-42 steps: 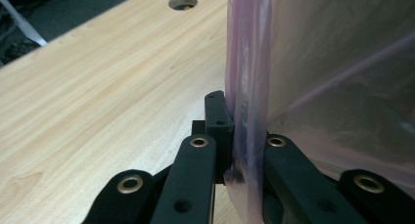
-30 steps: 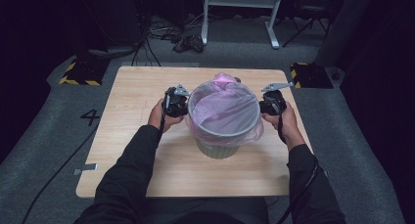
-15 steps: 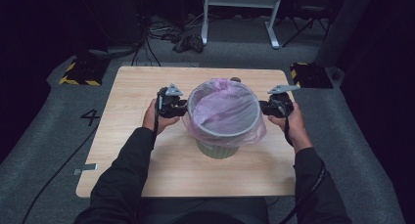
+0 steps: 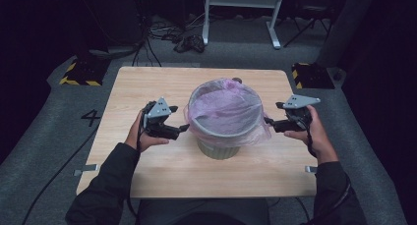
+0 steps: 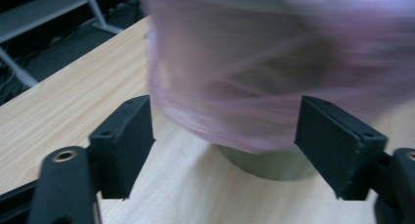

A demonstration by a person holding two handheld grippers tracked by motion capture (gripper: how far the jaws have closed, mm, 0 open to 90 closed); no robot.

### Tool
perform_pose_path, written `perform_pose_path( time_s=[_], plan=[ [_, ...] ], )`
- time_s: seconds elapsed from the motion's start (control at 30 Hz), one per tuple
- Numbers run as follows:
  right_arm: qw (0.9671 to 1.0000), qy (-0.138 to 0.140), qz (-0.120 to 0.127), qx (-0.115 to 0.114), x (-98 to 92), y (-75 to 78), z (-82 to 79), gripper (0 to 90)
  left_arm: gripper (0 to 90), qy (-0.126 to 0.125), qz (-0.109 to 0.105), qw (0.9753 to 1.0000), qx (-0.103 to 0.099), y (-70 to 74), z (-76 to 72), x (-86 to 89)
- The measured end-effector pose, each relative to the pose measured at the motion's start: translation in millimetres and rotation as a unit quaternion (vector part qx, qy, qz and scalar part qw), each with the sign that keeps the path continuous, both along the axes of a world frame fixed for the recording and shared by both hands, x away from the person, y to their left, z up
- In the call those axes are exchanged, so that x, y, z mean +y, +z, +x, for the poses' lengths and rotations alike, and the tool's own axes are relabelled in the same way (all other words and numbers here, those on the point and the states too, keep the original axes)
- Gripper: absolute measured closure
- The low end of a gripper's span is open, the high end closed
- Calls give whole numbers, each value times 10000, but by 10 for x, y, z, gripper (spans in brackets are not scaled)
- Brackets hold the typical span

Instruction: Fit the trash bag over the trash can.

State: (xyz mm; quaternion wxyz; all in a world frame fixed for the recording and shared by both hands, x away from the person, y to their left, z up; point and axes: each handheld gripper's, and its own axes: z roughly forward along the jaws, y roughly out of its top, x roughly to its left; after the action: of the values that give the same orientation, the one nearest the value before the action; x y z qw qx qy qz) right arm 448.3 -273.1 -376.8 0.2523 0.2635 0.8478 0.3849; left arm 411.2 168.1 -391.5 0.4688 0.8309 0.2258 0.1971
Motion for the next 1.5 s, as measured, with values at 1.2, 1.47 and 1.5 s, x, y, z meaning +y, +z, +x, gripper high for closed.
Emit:
perform_pose_path(
  time_s=[1.2, 1.47, 1.5],
  plan=[
    [9922, 312, 285, -1175, 335, -172, -781, 859, 825, 23, -3, 9970, -779, -102, -364, -315],
    [9930, 622, 274, -964, 307, -238, -883, 900, 899, -257, 224, 9972, -667, -159, -385, -260],
    [9937, 643, 266, -882, 307, -282, -892, 900, 900, -309, 262, 9971, -640, -175, -392, -253]
  ],
)
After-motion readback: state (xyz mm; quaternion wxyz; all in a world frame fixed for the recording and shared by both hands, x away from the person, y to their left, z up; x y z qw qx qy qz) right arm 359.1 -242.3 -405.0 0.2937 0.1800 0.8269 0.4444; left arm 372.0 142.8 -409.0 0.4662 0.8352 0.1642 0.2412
